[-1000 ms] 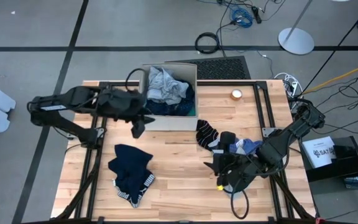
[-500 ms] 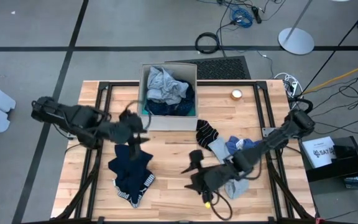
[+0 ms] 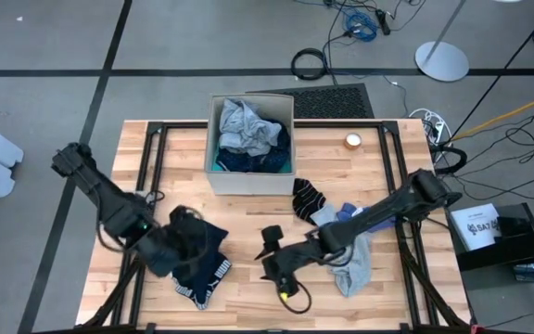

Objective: Sort clothes
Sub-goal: Put the blue underwear into the white laundry organizer

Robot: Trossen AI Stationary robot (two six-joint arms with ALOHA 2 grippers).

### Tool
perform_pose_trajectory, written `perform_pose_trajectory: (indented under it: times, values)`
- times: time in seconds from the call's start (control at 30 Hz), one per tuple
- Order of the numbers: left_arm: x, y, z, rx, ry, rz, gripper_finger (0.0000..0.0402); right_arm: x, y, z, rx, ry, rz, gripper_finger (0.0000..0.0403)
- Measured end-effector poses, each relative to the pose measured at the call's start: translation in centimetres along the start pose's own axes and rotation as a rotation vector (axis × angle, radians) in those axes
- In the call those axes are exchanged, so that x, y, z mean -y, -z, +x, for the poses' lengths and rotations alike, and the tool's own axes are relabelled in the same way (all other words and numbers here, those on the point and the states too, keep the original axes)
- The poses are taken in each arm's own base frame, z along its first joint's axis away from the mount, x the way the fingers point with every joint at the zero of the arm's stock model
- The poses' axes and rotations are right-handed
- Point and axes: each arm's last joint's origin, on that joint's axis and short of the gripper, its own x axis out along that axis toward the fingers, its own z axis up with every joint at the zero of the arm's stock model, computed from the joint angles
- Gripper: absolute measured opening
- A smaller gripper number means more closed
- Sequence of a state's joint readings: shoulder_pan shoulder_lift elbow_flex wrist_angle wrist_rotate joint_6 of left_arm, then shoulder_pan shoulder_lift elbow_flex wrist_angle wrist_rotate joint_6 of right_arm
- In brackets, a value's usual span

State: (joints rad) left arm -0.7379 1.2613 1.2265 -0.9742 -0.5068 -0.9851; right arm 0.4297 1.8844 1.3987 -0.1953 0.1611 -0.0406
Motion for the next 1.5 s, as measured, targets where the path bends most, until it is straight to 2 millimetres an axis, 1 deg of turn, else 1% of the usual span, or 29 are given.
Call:
perform_pose_trajectory:
  times: [0.13,0.27,0.37,0.47,0.57,0.8,0.93,1.07,1.27,1.5]
  values:
    - [0.4,2.3,0.8,0.024,-0.004,0.005,0.0164,0.2,1.0,1.9,-0.024,-0.027,0.008,0.0235]
    - [0.4,4.2,2.1,0.035,0.007,-0.033,0.0164,0.1,1.7,3.2,-0.035,-0.024,0.024,0.0235]
    - [0.4,5.5,3.5,0.050,0.037,-0.089,0.0164,0.1,1.9,3.4,-0.043,-0.024,0.046,0.0235]
    - [0.5,6.6,4.7,0.054,0.103,-0.120,0.0164,0.1,1.8,3.3,-0.037,-0.024,0.058,0.0235]
    - [0.3,7.6,5.4,0.027,0.132,-0.116,0.0164,0.1,1.6,3.2,-0.029,-0.025,0.058,0.0235]
    - [-0.6,8.7,6.2,-0.010,0.100,-0.109,0.0164,0.1,1.7,3.2,-0.033,-0.026,0.062,0.0235]
    - [-1.1,9.7,7.2,-0.057,0.062,-0.079,0.0164,0.0,1.7,3.2,-0.034,-0.026,0.061,0.0235]
    - [-1.1,10.4,8.2,-0.136,0.023,-0.049,0.0164,0.0,1.7,3.2,-0.035,-0.026,0.061,0.0235]
    - [-1.5,11.4,10.7,-0.350,-0.047,-0.041,0.0164,0.0,1.7,3.2,-0.036,-0.026,0.061,0.0235]
    - [-2.0,12.3,13.7,-0.423,-0.148,-0.031,0.0164,0.0,1.7,3.2,-0.036,-0.026,0.061,0.0235]
